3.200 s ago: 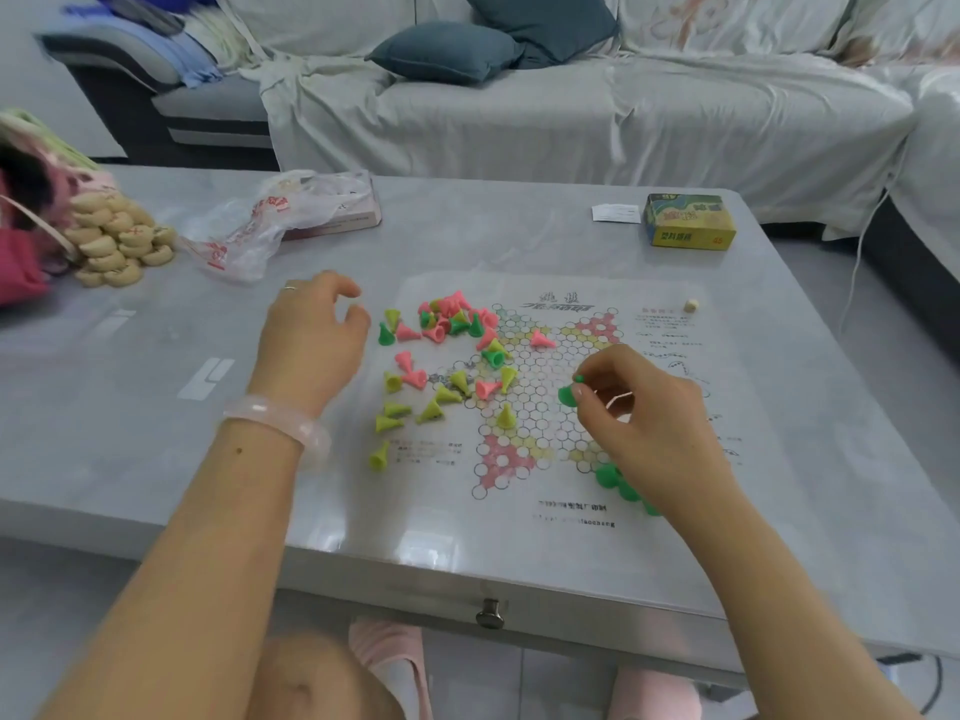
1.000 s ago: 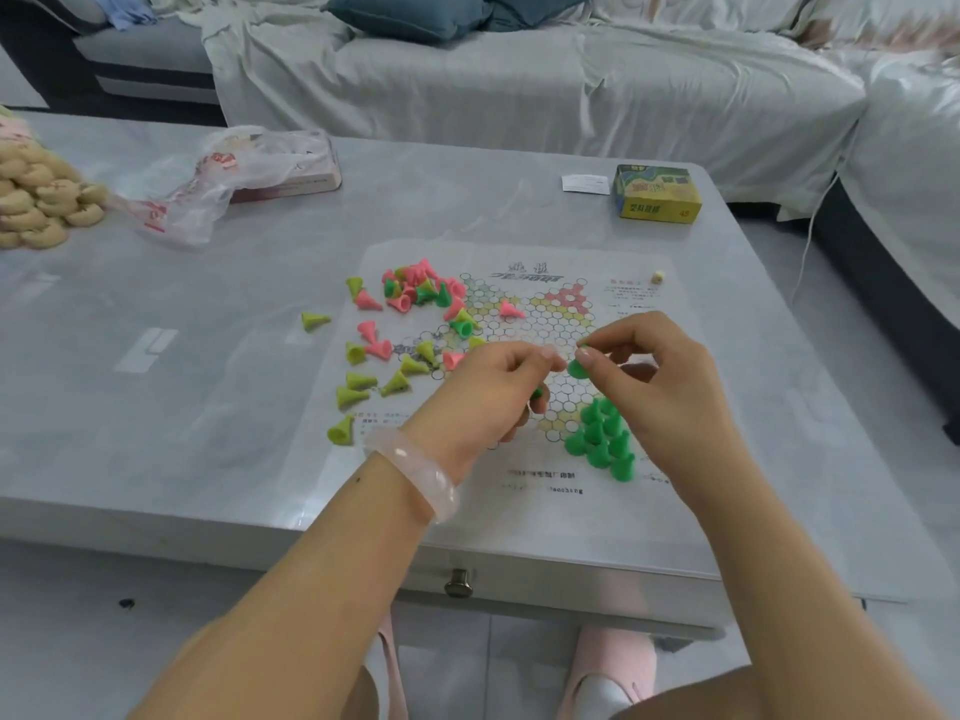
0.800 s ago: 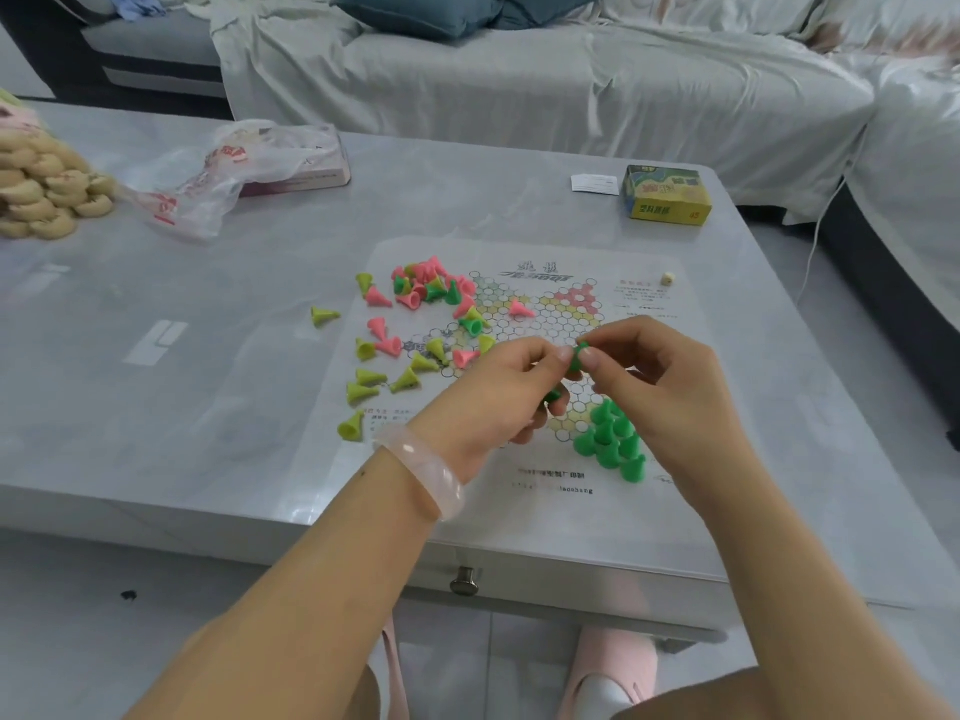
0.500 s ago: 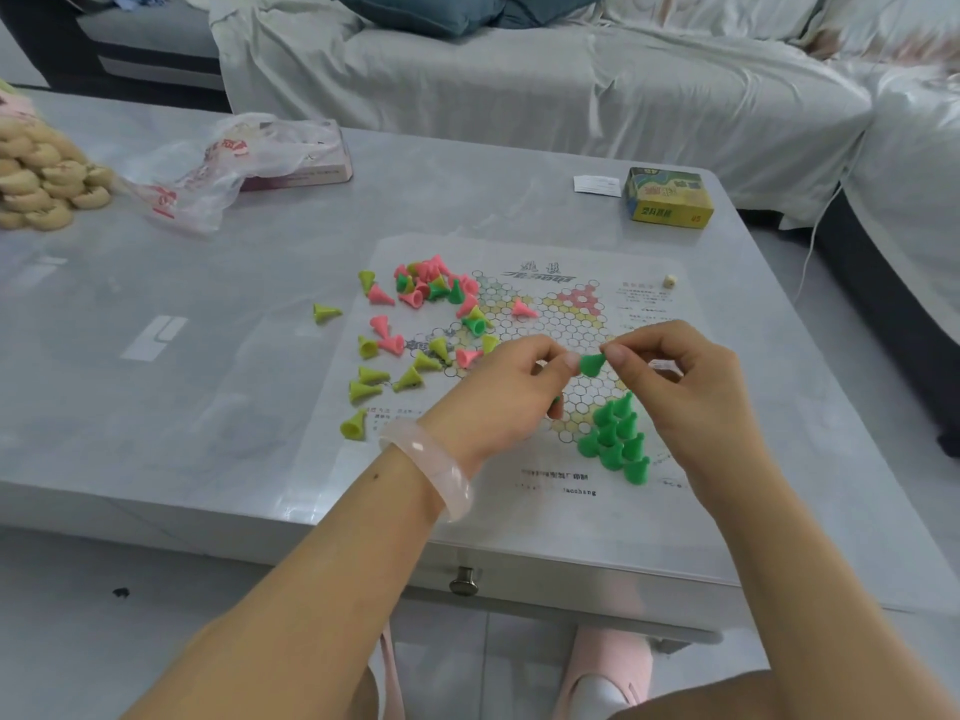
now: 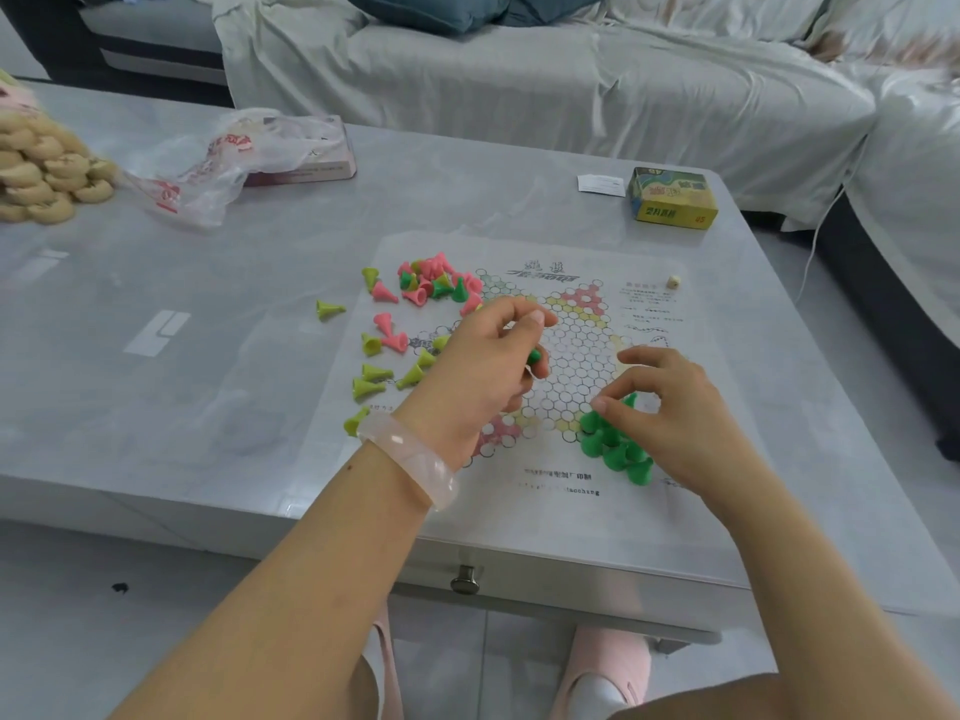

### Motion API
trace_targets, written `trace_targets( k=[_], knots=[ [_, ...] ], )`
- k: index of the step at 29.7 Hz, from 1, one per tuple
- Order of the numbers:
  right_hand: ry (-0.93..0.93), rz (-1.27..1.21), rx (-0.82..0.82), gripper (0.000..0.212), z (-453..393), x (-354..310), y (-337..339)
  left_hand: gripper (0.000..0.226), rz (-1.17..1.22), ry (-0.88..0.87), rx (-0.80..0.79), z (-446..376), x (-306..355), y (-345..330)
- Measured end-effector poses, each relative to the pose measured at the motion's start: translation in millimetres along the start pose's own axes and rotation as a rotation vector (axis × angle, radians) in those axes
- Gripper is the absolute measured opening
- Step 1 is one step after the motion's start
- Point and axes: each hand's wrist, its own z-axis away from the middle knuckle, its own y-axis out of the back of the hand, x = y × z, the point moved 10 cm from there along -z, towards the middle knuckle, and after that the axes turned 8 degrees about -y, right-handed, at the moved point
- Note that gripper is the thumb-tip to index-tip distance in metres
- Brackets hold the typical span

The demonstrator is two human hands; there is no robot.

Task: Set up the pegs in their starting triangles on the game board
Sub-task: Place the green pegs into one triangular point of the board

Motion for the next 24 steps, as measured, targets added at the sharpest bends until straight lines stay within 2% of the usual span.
trace_targets(
  k=[24],
  knots=[
    [0.042, 0.093, -0.029, 0.009, -0.2, -4.1, -6.1, 0.023, 0.015, 0.046, 0.014, -1.0, -1.0, 2.4]
  ],
)
